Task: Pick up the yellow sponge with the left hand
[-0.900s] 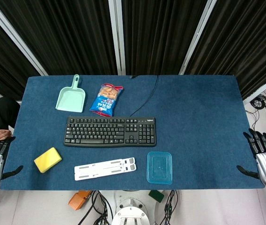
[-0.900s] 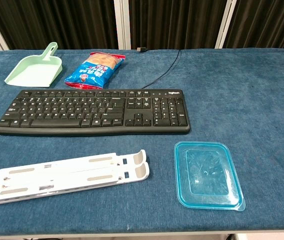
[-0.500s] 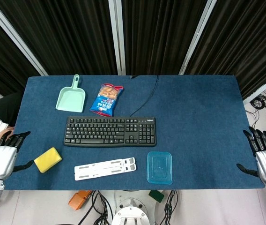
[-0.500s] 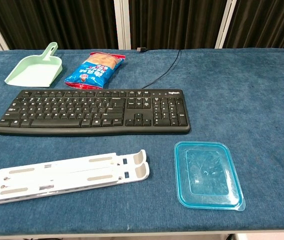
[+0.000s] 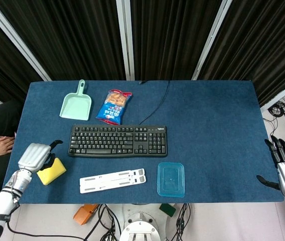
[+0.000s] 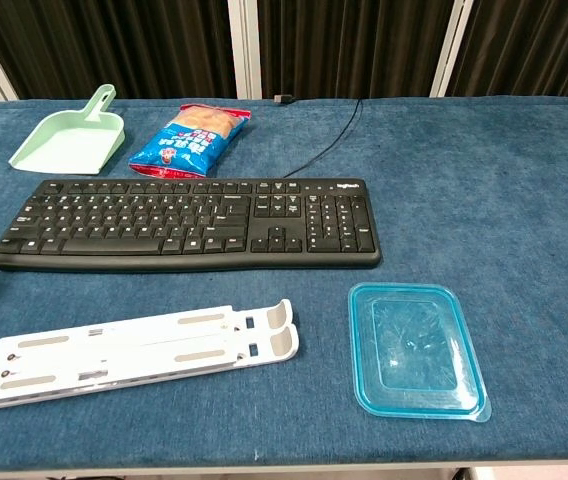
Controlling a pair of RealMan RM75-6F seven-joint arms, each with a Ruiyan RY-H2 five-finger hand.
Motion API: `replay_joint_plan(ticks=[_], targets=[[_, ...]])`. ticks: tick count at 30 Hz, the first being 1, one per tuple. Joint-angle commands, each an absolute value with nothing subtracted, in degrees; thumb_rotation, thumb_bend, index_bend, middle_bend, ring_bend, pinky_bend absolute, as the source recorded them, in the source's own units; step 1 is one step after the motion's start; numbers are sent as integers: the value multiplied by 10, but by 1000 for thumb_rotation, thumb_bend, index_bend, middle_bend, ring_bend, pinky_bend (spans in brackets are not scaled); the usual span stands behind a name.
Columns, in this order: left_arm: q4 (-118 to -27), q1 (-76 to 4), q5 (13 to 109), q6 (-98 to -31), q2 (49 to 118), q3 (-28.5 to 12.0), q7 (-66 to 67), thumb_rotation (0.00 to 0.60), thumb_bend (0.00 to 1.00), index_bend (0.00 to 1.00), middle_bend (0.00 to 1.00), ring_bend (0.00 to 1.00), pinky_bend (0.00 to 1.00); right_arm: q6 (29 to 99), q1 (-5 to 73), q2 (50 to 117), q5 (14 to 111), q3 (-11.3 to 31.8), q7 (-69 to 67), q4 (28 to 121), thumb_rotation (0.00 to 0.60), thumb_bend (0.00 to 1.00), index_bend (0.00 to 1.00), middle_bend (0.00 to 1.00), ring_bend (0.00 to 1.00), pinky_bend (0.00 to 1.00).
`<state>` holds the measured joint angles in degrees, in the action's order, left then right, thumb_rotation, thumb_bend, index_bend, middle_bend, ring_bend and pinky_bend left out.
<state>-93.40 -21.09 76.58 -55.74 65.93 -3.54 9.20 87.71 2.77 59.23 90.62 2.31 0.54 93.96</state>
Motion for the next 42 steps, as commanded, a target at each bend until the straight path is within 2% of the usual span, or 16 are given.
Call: replay_joint_plan(ticks=[1, 8, 16, 31, 36, 39, 41, 42], targets=[[-920, -243, 725, -516, 680, -41, 114, 600, 654, 227, 928, 932, 867, 876, 28, 593, 904, 24, 7, 940, 600, 125, 0, 3, 0, 0], [-903, -261, 690, -489, 699, -34, 130, 600, 651, 227, 928, 932, 867, 869, 31, 595, 898, 25, 11, 941, 600, 124, 0, 3, 0, 0], [-912, -265, 689, -505, 705, -22, 153, 600, 648, 227, 928, 932, 867, 864, 32, 596, 893, 25, 15, 941, 600, 125, 0, 3, 0, 0], [-900, -285, 661, -486, 724, -8, 171, 600, 648, 227, 928, 932, 867, 858, 34, 597, 886, 26, 22, 946, 600, 124, 0, 3, 0, 0], [-933, -261, 685, -556, 697, -17, 151, 600, 640, 227, 906, 911, 864, 865, 30, 595, 887, 26, 21, 946, 600, 125, 0, 3, 0, 0], [-948, -232, 715, -629, 683, -23, 130, 600, 579, 227, 806, 819, 850, 867, 29, 595, 887, 25, 17, 944, 600, 125, 0, 3, 0, 0], [-948, -210, 734, -682, 682, -26, 120, 600, 522, 227, 723, 737, 793, 868, 28, 596, 888, 24, 14, 942, 600, 125, 0, 3, 0, 0], [-946, -195, 743, -714, 684, -27, 115, 600, 475, 225, 654, 671, 716, 868, 28, 596, 889, 24, 11, 940, 600, 124, 0, 3, 0, 0]])
